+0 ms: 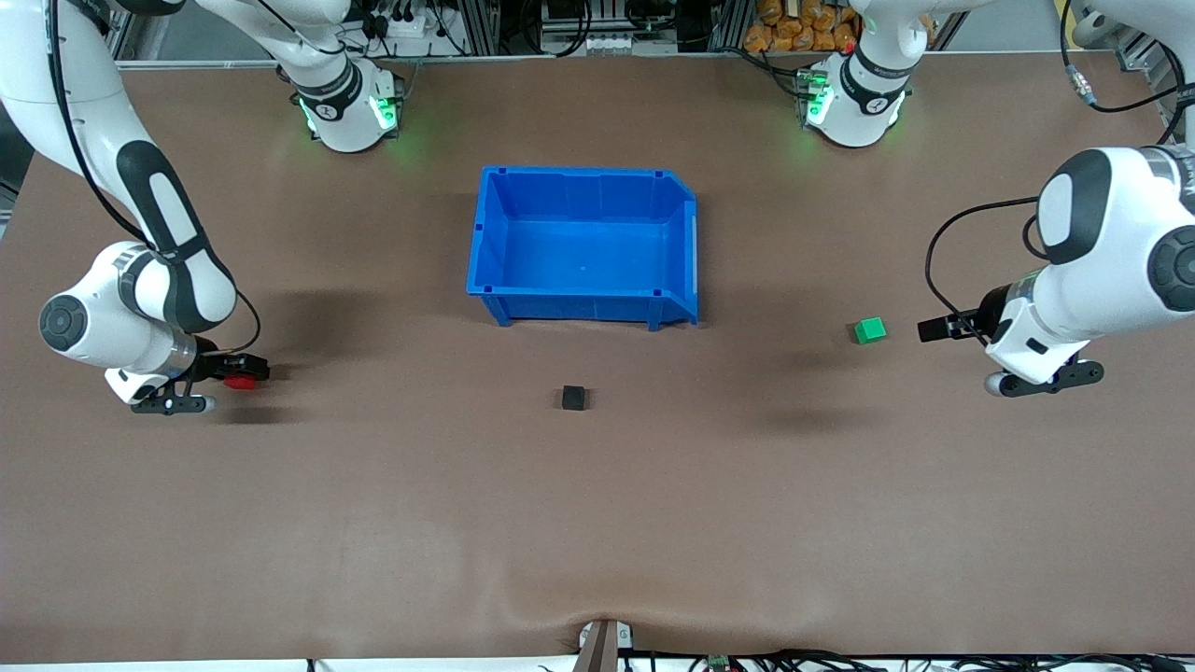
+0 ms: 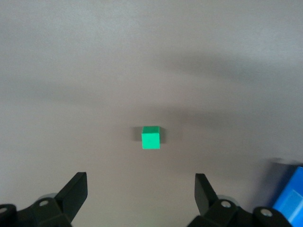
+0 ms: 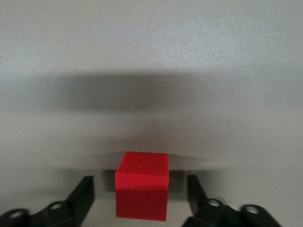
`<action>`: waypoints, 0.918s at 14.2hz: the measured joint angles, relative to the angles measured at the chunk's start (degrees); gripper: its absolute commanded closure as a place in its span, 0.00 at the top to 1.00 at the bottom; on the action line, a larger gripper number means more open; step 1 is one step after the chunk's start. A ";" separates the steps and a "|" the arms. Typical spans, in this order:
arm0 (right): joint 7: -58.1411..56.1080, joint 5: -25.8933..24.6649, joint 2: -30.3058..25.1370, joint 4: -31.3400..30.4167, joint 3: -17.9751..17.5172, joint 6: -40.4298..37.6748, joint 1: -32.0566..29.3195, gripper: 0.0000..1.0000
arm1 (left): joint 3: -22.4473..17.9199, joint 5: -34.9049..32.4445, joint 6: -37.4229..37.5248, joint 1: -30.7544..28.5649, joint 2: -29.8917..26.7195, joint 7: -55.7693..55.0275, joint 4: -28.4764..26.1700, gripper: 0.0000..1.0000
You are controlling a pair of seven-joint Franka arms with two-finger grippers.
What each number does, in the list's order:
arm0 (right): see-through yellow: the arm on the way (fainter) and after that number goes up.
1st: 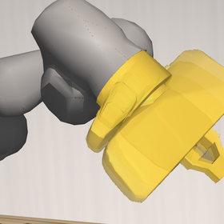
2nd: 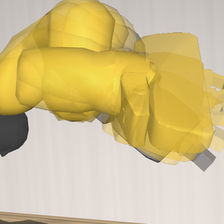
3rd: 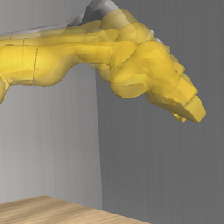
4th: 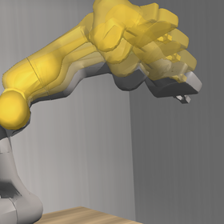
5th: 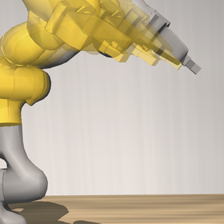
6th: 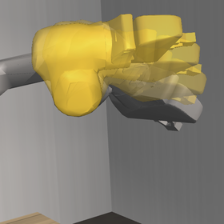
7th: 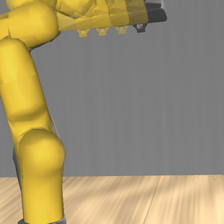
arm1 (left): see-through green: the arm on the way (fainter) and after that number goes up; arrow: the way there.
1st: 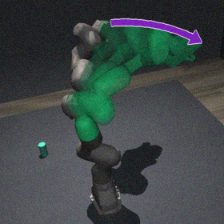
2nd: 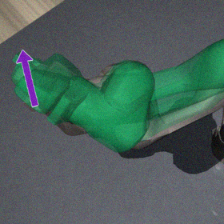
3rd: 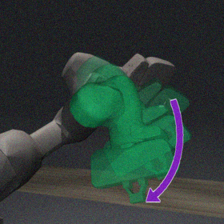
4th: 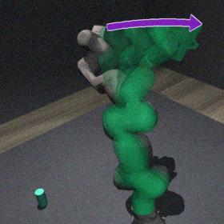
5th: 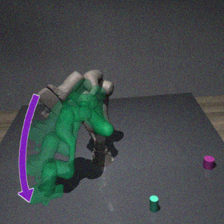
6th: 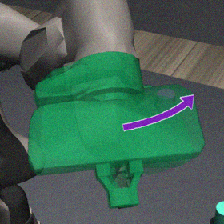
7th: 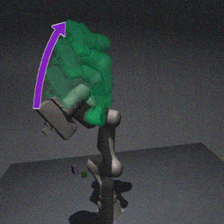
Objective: Attach green and red cubes to black cube
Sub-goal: 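Grasp the green cube with the left gripper while the right gripper lifts red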
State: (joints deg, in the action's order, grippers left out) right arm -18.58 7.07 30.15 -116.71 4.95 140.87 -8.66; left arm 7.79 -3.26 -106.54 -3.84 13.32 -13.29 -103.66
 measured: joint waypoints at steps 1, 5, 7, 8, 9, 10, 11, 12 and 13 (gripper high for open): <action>0.00 0.10 0.00 0.02 -0.01 0.00 0.00 0.50 | -0.02 -0.24 -0.93 -0.01 0.17 -0.04 -0.77 1.00; 0.00 0.32 -0.02 0.13 0.00 0.00 -0.01 0.00 | -0.05 -0.33 -5.68 -0.02 0.48 -1.60 -4.32 1.00; -0.14 0.38 -0.01 0.24 -0.06 -0.06 0.00 0.00 | -0.05 -0.36 -7.44 -0.03 0.57 -3.14 -5.93 1.00; -0.72 0.38 -0.01 0.26 -0.12 -0.06 0.00 0.00 | -0.05 -0.36 -7.87 -0.04 0.84 -4.69 -6.53 1.00; -1.93 0.38 -0.01 0.31 -0.18 -0.06 0.01 0.00 | -0.03 -0.37 -8.27 -0.02 1.42 -6.49 -6.92 1.00; -3.49 0.40 0.00 0.43 -0.22 -0.06 0.01 0.00 | 0.03 -0.38 -8.81 0.04 2.25 -8.37 -7.16 1.00; -5.35 0.40 -0.01 0.68 -0.30 -0.12 0.03 0.00 | 0.09 -0.39 -9.58 0.17 3.22 -10.04 -7.41 1.00; -7.67 0.41 -0.01 1.04 -0.52 -0.35 0.10 0.00 | 0.13 -0.40 -10.66 0.36 4.26 -11.15 -7.72 1.00; -10.60 0.42 -0.02 1.73 -0.89 -1.00 0.30 0.00 | 0.14 -0.41 -11.99 0.59 5.23 -11.72 -8.19 1.00</action>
State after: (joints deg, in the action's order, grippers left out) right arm -29.18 7.49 30.13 -114.98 4.07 139.87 -8.36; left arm 7.93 -3.67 -118.53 -3.25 18.55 -25.01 -111.85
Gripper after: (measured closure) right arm 0.599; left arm 0.000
